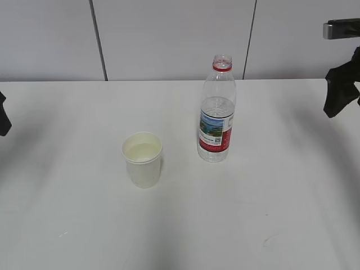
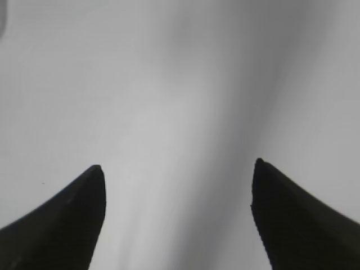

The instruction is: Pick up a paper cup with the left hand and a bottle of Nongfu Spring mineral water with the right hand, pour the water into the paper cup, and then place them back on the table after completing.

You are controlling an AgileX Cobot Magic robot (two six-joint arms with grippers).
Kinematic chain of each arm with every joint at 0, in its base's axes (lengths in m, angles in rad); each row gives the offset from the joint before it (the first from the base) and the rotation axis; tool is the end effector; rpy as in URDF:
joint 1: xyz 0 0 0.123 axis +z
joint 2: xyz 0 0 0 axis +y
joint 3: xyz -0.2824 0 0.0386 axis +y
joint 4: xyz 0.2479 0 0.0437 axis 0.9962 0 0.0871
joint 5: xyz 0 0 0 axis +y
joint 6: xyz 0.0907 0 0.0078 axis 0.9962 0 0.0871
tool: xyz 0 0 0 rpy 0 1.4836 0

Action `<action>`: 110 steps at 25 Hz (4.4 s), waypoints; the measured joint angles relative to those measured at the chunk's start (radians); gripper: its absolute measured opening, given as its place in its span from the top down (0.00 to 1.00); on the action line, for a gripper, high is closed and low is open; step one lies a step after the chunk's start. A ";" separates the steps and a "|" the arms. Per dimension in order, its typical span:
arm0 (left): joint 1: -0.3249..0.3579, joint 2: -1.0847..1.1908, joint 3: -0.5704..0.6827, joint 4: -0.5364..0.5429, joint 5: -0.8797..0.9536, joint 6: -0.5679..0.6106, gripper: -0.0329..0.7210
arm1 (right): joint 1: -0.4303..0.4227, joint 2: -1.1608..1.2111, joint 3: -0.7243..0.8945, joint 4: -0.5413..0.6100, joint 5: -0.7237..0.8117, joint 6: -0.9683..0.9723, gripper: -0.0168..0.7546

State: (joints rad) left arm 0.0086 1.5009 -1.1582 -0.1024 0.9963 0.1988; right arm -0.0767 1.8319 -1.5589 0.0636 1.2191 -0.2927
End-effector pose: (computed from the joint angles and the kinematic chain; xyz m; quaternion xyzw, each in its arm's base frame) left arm 0.2955 -0.0053 0.2792 0.0731 0.9835 -0.0302 0.1626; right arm 0.3749 -0.0234 0.2715 -0.0990 0.9912 0.0149 0.0870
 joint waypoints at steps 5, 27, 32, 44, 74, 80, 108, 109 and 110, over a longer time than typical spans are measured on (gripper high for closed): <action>0.000 -0.049 0.000 -0.048 0.049 0.020 0.30 | 0.000 -0.067 0.000 0.037 0.003 -0.016 0.21; 0.000 -0.535 0.329 -0.068 0.117 0.020 0.30 | 0.000 -0.902 0.584 0.032 0.022 -0.021 0.21; 0.000 -0.653 0.370 -0.068 0.081 0.020 0.30 | 0.000 -1.087 0.665 -0.030 0.031 -0.010 0.21; 0.000 -0.892 0.539 -0.102 0.024 0.020 0.30 | 0.000 -1.359 0.890 -0.047 0.036 0.048 0.21; 0.000 -1.504 0.626 -0.116 0.113 -0.039 0.33 | 0.000 -1.775 1.021 -0.049 0.030 0.109 0.22; 0.000 -1.504 0.626 -0.120 0.113 -0.049 0.33 | 0.000 -1.847 1.021 -0.049 0.028 0.119 0.22; 0.000 -1.504 0.628 -0.120 0.112 -0.086 0.33 | 0.037 -1.850 1.060 -0.073 -0.063 0.199 0.22; 0.000 -1.504 0.628 -0.120 0.112 -0.086 0.33 | 0.042 -1.850 1.060 -0.073 -0.063 0.199 0.22; 0.000 -1.504 0.628 -0.120 0.112 -0.086 0.33 | 0.048 -1.850 1.060 -0.073 -0.063 0.199 0.22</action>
State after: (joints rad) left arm 0.0086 -0.0028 -0.5307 -0.2225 1.1081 0.1129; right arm -0.0291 -0.0181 -0.4991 -0.0089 1.1564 -0.0933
